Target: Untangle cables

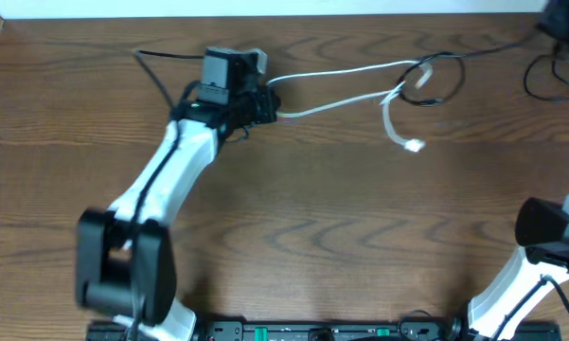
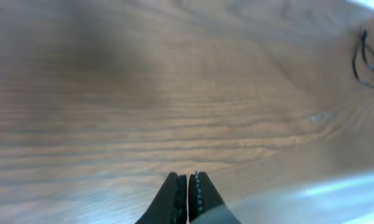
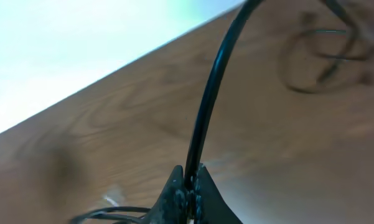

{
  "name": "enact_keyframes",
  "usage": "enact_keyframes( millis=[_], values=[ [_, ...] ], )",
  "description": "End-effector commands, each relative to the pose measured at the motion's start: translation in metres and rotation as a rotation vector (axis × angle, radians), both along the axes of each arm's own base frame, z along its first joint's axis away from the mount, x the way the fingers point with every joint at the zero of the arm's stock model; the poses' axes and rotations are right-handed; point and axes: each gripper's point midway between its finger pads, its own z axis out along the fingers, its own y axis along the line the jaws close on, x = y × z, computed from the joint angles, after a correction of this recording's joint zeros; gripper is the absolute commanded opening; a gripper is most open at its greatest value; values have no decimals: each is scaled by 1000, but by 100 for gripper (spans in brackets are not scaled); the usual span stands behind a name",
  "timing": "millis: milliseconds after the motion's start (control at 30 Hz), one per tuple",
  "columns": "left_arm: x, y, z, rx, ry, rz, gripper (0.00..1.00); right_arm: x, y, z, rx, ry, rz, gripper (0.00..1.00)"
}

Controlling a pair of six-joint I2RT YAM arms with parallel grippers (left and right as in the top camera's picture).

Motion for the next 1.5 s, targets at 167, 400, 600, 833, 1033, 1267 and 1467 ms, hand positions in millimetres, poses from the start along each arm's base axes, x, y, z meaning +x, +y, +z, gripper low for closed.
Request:
enact_keyframes(
  millis=[167, 400, 600, 833, 1033, 1267, 1467],
  values=[
    [-17, 84, 91, 160, -197, 218, 7, -26, -67, -6, -125, 74, -210, 1],
    [-42, 161, 85, 289, -104, 378, 7, -29, -77, -23, -139, 134, -238, 1],
    [-49, 202, 80, 352, -70, 481, 7, -29, -77, -35, -134, 171, -241, 1],
    [-50, 227, 80, 436, -68, 574, 7, -42, -105, -55, -152, 242, -348, 1],
    [-51, 227, 75, 424, -43, 589, 7, -39, -102, -80, -44, 260, -243, 1],
    [-49, 133, 73, 149, -34, 253, 7, -17, 30, -84, 264, 133, 418, 1],
    [-67, 69, 47, 114, 73, 64, 7, -25, 84, -133, 243, 309, 516, 22]
  ],
)
